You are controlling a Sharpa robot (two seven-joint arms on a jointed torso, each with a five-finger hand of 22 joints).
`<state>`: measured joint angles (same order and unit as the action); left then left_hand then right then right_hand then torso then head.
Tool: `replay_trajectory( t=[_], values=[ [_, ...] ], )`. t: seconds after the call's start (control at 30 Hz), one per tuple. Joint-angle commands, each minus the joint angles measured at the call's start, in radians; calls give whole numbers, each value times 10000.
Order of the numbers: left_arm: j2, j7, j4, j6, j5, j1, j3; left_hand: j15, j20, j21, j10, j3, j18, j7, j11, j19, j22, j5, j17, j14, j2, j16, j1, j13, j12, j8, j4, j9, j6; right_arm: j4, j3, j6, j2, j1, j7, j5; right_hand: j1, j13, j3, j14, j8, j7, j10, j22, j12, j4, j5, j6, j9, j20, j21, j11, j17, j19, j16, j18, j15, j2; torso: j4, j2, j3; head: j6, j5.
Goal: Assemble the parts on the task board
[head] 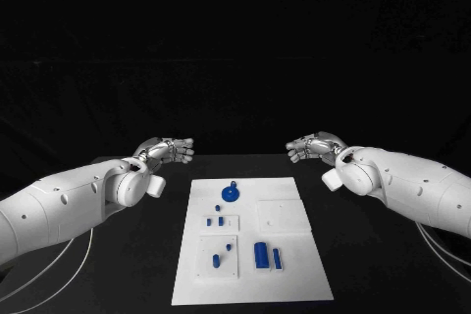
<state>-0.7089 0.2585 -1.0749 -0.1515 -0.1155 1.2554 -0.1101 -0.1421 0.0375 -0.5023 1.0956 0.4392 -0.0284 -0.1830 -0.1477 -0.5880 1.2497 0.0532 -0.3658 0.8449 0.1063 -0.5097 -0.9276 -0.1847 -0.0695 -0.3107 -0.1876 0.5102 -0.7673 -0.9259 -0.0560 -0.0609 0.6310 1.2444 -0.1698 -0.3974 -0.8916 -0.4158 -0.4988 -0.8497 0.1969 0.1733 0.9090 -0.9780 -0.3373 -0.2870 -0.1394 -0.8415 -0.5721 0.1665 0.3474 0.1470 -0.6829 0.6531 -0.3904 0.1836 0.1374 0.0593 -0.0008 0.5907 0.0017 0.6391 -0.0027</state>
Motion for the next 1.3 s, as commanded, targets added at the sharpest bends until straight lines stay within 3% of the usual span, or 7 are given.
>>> replay_trajectory(
  t=[0.03, 0.3, 0.33, 0.4, 0.53, 0.57, 1.3],
  values=[
    [223, 465, 340, -164, 272, 21, 10, -40, 58, 68, -493, 43, -156, 48, -38, -38, 33, 38, 12, -326, 29, 275, -94, 188, 68, 98, -20, -63, 179, 447, 189, -37, -195, -152, -880, 809, 17, 1016, 88, -7, -11, -46, 410, 463, 932, -1, -62, 131, 124, 192, -548, -2, 665, -131, 661, -50, 79, -122, 0, -95, 70, -205, 24],
    [434, 510, 584, -3, 342, 16, 11, -77, 124, 225, -752, 37, -137, 177, 52, 136, 58, 38, 28, -714, -16, 615, -111, 382, 18, 85, -12, -124, 210, 959, 313, -68, -482, -530, -964, 993, 11, 2044, 322, -147, 71, -5, 939, 946, 1694, 14, -88, 209, 340, 407, -1043, 57, 1347, 2, 1082, 165, 135, -244, 53, -113, 166, -339, 52],
    [389, 234, 539, -83, 177, 4, 5, 1421, -375, 5023, -3780, -4392, 284, 1830, 1477, 5880, -3718, -532, 3658, -8449, -1063, 5097, 9276, 1847, 695, 3107, 1876, -5102, 7673, 902, 296, -50, -437, -487, -592, 628, 8916, 4158, 4988, 8497, -1969, -1733, -9090, 9780, 3373, 2870, 1394, 8415, 5721, -1665, -3474, -1470, 6829, -6531, 3904, -1836, -1374, -593, 22, -99, 113, -288, 40],
    [379, 256, 487, -141, 186, -16, 16, 1421, -375, 5023, -10956, -4392, 284, 1830, 1477, 5880, -4182, -532, 3658, -8449, -1063, 5097, 9276, 1847, 695, 3107, 1876, -5102, 7673, 844, 298, -105, -422, -498, -615, 655, 8916, 4158, 4988, 8497, -1969, -1733, -9090, 9780, 3373, 2870, 1394, 8415, 5721, -1665, -3474, -1470, 6829, -6531, 3904, -1836, -1374, -593, 21, -128, 102, -296, 39],
    [304, 418, 114, -555, 253, -155, 90, 1421, -375, 5023, -10956, -4392, 284, 1830, 1477, 5880, -5432, -532, 3658, -8449, -1063, 5097, 9276, 1847, 695, 3107, 1876, -5102, 7673, 429, 313, -503, -313, -580, -780, 844, 8916, 4158, 4988, 8497, -1969, -1733, -9090, 9780, 3373, 2870, 1394, 8415, 5721, -1665, -3474, -1470, 6829, -6531, 3904, -1836, -1374, -593, 13, -329, 31, -353, 32],
    [278, 475, -17, -700, 276, -205, 116, 1421, -375, 5023, -10956, -4392, 284, 1830, 1477, 5880, -12497, -532, 3658, -8449, -1063, 5097, 9276, 1847, 695, 3107, 1876, -5102, 7673, 284, 318, -642, -275, -609, -837, 910, 8916, 4158, 4988, 8497, -1969, -1733, -9090, 9780, 3373, 2870, 1394, 8415, 5721, -1665, -3474, -1470, 6829, -6531, 3904, -1836, -1374, -593, 11, -375, 15, -366, 30],
    [-682, 2552, -4806, -6024, 1130, -2000, 1072, 1421, -375, 5023, -10956, -4392, 284, 1830, 1477, 5880, -12497, -532, 3658, -8449, -1063, 5097, 9276, 1847, 695, 3107, 1876, -5102, 7673, -5810, 538, -6487, 1325, -1819, -3252, 3687, 8916, 4158, 4988, 8497, -1969, -1733, -9090, 9780, 3373, 2870, 1394, 8415, 5721, -1665, -3474, -1470, 6829, -6531, 3904, -1836, -1374, -593, 8, -465, -17, -391, 27]
  ],
)
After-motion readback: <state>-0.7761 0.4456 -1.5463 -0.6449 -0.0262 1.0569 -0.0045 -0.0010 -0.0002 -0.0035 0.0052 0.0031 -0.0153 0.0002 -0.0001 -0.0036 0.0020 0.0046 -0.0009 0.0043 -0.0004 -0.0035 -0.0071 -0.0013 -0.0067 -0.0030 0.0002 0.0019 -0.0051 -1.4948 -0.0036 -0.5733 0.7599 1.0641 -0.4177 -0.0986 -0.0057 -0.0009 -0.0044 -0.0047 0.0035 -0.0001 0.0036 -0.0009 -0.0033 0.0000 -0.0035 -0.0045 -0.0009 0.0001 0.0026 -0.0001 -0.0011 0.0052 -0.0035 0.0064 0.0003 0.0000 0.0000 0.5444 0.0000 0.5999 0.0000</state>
